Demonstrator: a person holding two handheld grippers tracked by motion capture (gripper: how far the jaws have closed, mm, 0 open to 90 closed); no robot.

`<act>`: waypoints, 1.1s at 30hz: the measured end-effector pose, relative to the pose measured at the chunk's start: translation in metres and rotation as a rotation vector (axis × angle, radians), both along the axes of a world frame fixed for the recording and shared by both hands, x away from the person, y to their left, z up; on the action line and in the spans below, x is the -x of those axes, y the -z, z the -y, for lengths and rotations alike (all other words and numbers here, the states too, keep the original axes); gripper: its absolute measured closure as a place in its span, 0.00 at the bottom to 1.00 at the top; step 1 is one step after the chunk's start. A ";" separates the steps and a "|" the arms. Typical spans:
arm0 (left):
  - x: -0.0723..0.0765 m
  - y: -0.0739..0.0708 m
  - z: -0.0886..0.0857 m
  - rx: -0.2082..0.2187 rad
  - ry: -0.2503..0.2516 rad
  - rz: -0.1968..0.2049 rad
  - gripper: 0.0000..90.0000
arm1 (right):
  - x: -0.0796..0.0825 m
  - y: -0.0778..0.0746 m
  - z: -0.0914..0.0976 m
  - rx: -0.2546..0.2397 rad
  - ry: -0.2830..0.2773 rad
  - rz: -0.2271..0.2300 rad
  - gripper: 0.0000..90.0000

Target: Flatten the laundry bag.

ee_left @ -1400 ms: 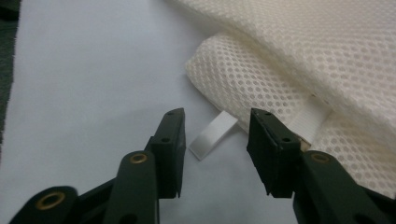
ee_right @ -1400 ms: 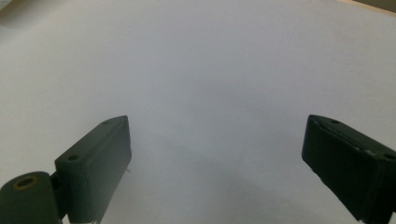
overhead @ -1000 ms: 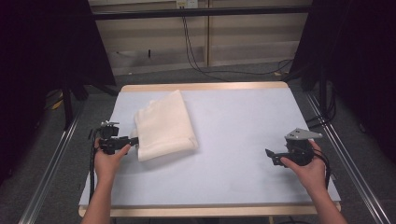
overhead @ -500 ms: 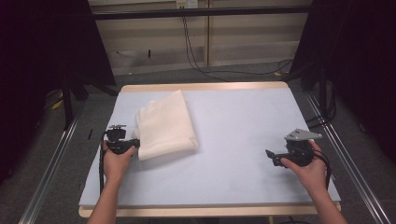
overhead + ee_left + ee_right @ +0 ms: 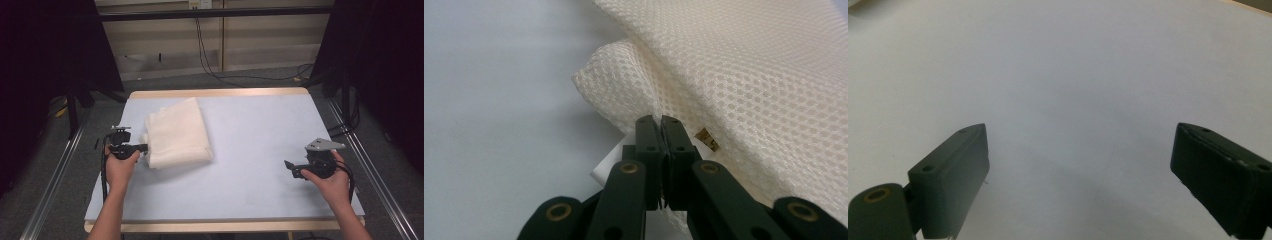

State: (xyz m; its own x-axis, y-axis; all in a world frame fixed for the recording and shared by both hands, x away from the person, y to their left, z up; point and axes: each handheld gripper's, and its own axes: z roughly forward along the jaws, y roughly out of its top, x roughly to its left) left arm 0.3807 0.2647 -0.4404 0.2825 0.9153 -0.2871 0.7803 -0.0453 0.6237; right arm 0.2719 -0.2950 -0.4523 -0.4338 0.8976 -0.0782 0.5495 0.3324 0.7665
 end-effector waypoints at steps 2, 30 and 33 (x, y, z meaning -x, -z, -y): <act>-0.001 -0.005 0.001 0.001 0.013 0.000 0.98 | 0.000 0.000 -0.001 -0.002 -0.013 0.004 0.09; -0.011 -0.042 0.029 0.063 0.066 0.058 0.98 | 0.000 0.001 -0.001 0.005 -0.020 -0.015 0.09; -0.012 -0.044 0.033 0.061 0.079 0.062 0.98 | 0.000 0.001 -0.002 0.006 -0.019 -0.017 0.09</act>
State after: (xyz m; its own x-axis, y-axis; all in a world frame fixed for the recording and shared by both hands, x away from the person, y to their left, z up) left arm 0.3922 0.2317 -0.3966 0.3725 0.8705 -0.3216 0.7354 -0.0656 0.6744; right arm 0.2722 -0.2932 -0.4529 -0.4525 0.8885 -0.0763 0.5558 0.3480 0.7550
